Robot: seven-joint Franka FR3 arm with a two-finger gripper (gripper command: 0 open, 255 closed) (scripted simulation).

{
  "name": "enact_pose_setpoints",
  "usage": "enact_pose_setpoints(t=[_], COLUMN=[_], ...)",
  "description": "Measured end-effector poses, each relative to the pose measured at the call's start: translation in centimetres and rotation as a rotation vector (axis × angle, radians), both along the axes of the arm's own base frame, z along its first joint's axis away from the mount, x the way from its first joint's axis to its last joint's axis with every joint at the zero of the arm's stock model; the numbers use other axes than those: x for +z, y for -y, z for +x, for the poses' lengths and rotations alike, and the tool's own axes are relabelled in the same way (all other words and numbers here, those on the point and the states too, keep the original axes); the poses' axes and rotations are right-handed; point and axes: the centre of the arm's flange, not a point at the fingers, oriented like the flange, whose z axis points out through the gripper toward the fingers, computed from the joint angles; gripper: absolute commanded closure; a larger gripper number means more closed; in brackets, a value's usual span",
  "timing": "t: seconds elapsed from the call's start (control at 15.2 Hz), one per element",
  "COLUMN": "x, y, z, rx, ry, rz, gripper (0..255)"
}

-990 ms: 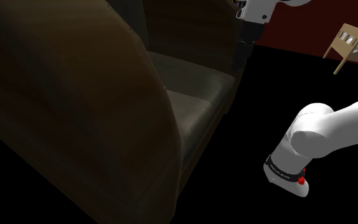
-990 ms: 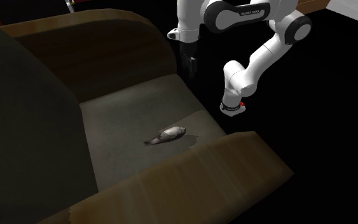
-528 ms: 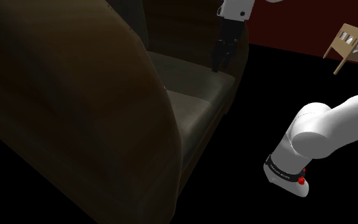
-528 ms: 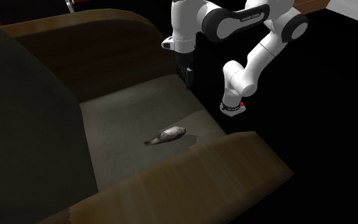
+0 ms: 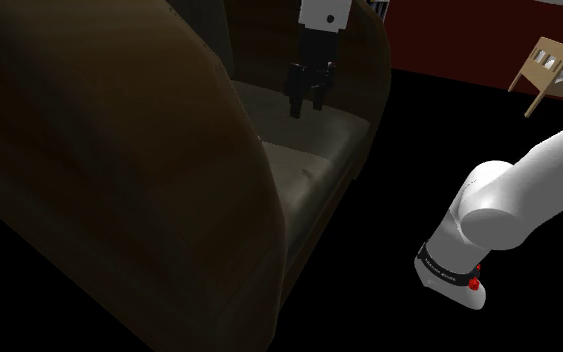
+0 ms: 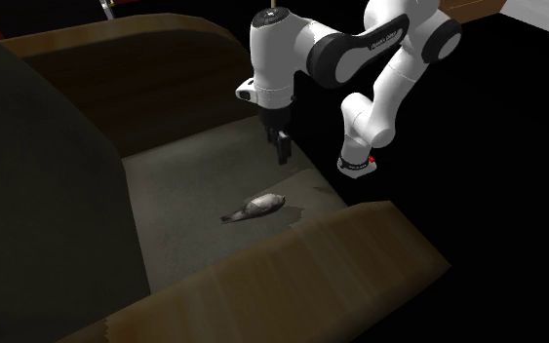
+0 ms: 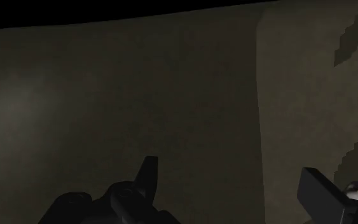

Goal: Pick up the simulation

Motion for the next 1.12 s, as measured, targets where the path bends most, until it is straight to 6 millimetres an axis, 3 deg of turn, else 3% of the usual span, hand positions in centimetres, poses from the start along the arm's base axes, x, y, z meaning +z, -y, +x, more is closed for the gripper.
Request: enact_pose_setpoints(t=[0.66,0.86,1.12], x=[0.6,-0.2,-2.1], y=[-12.0,-13.6,-13.8], z=[6.6,7.3,7.5], rx=[-0.012,-0.015,-0.016], ry=[-0.015,-0.017,-0.017], rz=[-0.016,-0.018,-0.018], gripper=[0,0,0])
